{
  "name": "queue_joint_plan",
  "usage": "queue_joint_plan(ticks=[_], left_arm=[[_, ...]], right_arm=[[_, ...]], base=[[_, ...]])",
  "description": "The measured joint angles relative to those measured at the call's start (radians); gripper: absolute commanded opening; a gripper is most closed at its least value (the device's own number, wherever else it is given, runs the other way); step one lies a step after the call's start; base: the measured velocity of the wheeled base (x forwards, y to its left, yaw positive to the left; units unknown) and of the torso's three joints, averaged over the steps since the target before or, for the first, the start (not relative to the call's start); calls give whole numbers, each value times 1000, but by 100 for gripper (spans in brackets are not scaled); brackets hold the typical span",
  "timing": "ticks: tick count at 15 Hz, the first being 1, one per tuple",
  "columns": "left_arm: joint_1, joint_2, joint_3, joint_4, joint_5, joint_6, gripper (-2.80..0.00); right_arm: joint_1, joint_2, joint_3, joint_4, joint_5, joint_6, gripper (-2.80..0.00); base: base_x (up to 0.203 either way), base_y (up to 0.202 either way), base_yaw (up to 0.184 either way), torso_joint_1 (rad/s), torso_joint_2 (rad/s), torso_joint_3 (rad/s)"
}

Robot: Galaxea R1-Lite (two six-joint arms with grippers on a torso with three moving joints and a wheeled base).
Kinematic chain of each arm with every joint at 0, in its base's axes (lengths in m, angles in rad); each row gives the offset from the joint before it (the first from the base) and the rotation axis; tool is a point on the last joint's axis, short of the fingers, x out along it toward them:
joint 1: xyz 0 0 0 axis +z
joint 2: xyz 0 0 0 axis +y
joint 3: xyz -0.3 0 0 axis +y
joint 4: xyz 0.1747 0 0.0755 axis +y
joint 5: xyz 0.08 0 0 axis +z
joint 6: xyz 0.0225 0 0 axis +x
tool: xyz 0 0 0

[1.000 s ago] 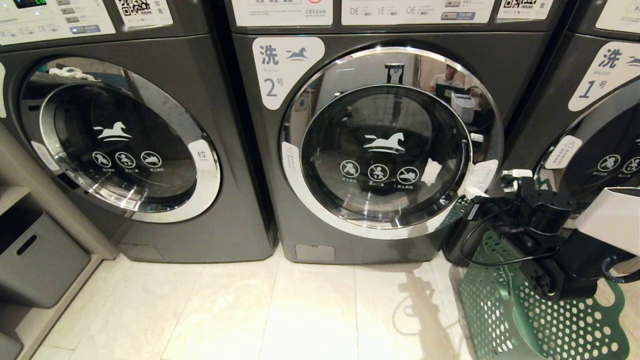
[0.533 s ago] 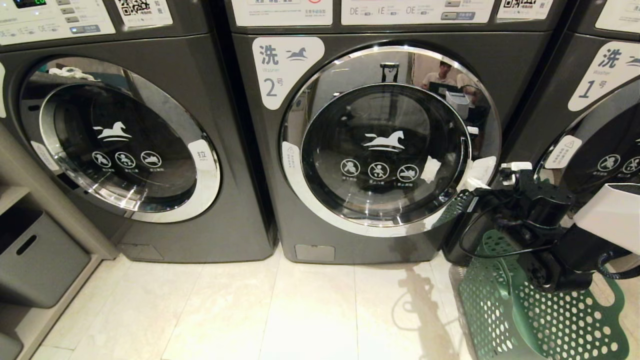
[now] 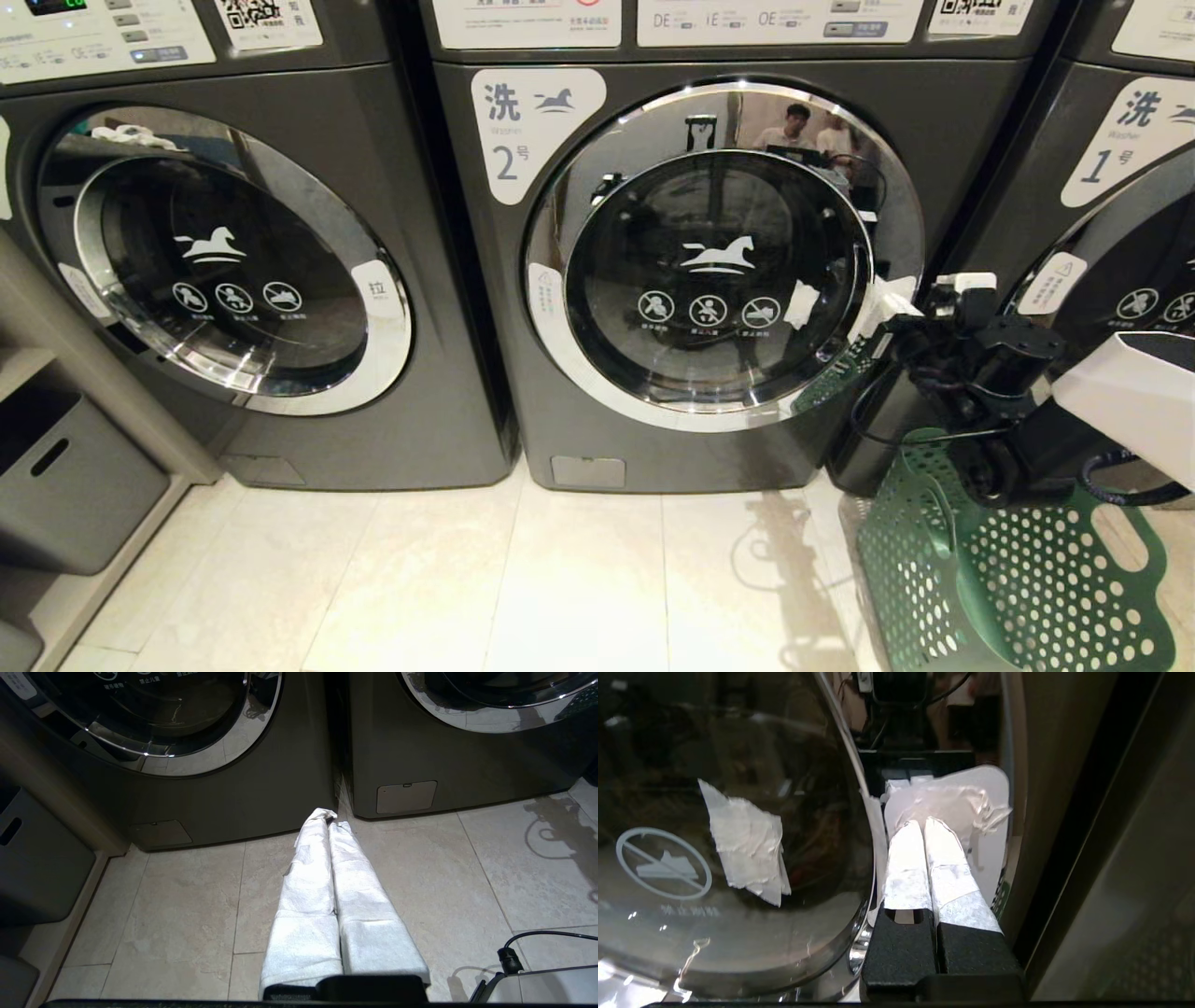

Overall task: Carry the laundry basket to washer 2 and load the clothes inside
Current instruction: Press the washing machine door tightly with the right hand

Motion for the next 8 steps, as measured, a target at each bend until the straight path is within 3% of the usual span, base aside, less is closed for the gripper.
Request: queue_joint_plan(ticks=[8], left_arm=[[0, 0, 0, -1, 0, -3, -280]], right_arm=[[-34, 192, -345, -3, 6, 0, -280]], base=[[0, 0, 0, 0, 0, 0]])
